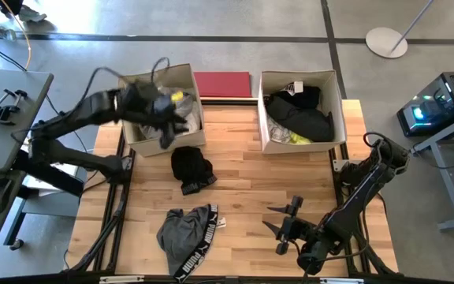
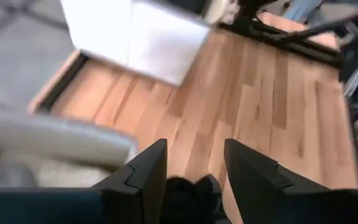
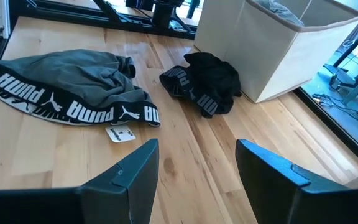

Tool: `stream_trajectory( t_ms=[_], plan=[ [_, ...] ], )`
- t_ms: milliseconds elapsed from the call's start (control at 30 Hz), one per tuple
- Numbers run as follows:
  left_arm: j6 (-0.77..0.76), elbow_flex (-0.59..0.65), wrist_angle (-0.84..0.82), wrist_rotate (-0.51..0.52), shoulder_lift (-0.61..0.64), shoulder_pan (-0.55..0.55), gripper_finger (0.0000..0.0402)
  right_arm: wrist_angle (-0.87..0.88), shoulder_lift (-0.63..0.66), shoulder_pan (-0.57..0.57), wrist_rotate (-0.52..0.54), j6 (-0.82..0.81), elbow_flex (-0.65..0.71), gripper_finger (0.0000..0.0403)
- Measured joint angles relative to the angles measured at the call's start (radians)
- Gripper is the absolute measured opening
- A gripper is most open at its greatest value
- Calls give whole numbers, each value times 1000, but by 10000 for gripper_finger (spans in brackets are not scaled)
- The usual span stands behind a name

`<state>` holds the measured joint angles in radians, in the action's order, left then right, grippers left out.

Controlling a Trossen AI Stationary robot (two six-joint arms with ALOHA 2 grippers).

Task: Sort clothes
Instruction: Adjust the left laundry organizer

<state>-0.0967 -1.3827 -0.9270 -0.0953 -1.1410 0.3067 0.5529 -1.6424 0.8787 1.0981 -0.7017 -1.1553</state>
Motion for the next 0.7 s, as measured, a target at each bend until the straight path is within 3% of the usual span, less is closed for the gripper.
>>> stream_trajectory(
  t_ms=[100, 200, 333, 433, 567, 700],
  plan=[
    [-19, 0, -33, 227, -3, -201, 133, 0, 0, -1, 0, -4, 0, 201],
    [-184, 9, -126, 395, -30, -338, 123, -1, 0, -1, -1, -20, 0, 201],
    [-321, 96, -151, 481, -39, -437, 122, -3, 0, 0, -9, -28, 0, 201],
    [-361, 182, -162, 566, -39, -454, 136, -3, 0, 0, -9, -24, 0, 201],
    [-371, 270, -164, 764, -39, -417, 167, -3, 0, 0, -8, 0, 0, 201],
    [-260, 337, -70, 776, -39, -348, 197, -3, 0, -2, -8, 14, 0, 201]
  ],
)
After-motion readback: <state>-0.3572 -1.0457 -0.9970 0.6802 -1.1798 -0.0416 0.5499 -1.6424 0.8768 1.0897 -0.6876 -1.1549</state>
